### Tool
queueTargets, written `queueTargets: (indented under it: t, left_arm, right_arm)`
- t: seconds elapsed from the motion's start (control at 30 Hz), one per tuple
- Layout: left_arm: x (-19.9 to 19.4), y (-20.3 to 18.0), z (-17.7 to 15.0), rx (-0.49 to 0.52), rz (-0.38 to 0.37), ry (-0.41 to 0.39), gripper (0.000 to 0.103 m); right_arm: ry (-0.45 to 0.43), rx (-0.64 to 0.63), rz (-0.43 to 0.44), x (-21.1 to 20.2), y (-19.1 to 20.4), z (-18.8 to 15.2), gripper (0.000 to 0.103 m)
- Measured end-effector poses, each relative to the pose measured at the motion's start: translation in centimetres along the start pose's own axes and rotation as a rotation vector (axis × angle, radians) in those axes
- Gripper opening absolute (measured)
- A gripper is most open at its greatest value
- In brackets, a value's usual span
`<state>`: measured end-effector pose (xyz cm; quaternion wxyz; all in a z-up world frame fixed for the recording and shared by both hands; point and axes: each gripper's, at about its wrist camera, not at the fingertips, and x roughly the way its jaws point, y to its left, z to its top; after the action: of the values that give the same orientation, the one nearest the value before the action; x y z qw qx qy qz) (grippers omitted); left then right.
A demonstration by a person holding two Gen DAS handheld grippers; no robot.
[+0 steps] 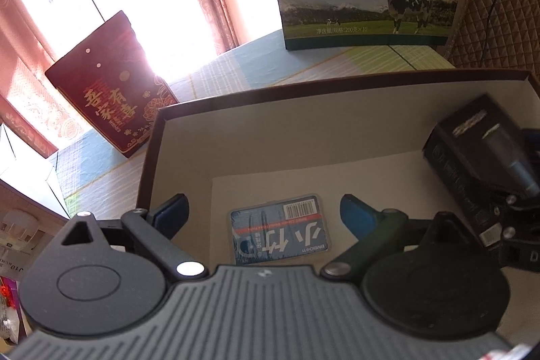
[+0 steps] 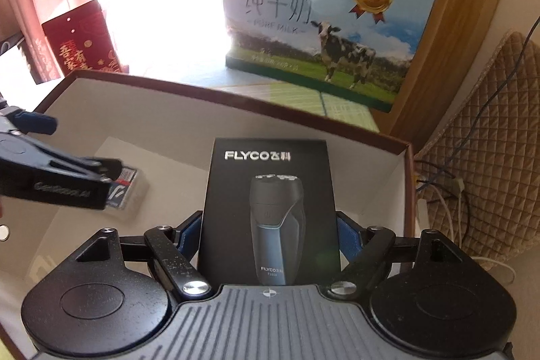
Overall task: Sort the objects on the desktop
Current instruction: 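Open both tools to release the toothpick box and shaver box in the box, then withdraw both tools from the box back over the table items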
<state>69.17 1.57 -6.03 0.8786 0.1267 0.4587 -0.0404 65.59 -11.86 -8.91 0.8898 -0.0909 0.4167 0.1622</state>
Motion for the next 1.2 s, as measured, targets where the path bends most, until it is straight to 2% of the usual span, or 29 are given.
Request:
queueTargets:
  t: [0.13,0.2,0.43,0.6,0.7,1.2]
  left_arm:
    - [-0.8,0.4,-0.5,-0.012,-0.007,-0.005,0.095]
    - [-1.5,0.7,-0.8,-0.029,-0.018,-0.014,0.095]
    - [-5.5,1.2,-2.5,-0.037,-0.058,-0.062,0.096]
    - [-8.9,1.1,-4.6,-0.018,-0.050,-0.104,0.098]
    - [-10.9,1.3,-6.2,-0.021,-0.076,-0.121,0.099]
    - [-19.1,3.1,-11.9,-0.129,-0.069,-0.112,0.099]
  right_arm:
    - [-0.032,-0.021,0.005,-0.8,0.1,0.1,0.077]
    - [-0.036,-0.015,0.027,-1.5,-0.1,0.0,0.087]
    - [-0.076,0.022,0.093,-5.1,-0.6,-1.6,0.101]
    - [-0.084,0.041,0.121,-7.9,-0.6,-3.0,0.101]
    - [-0.082,0.054,0.136,-9.7,-0.7,-4.1,0.101]
    - [-0.078,0.079,0.168,-16.8,0.5,-7.9,0.101]
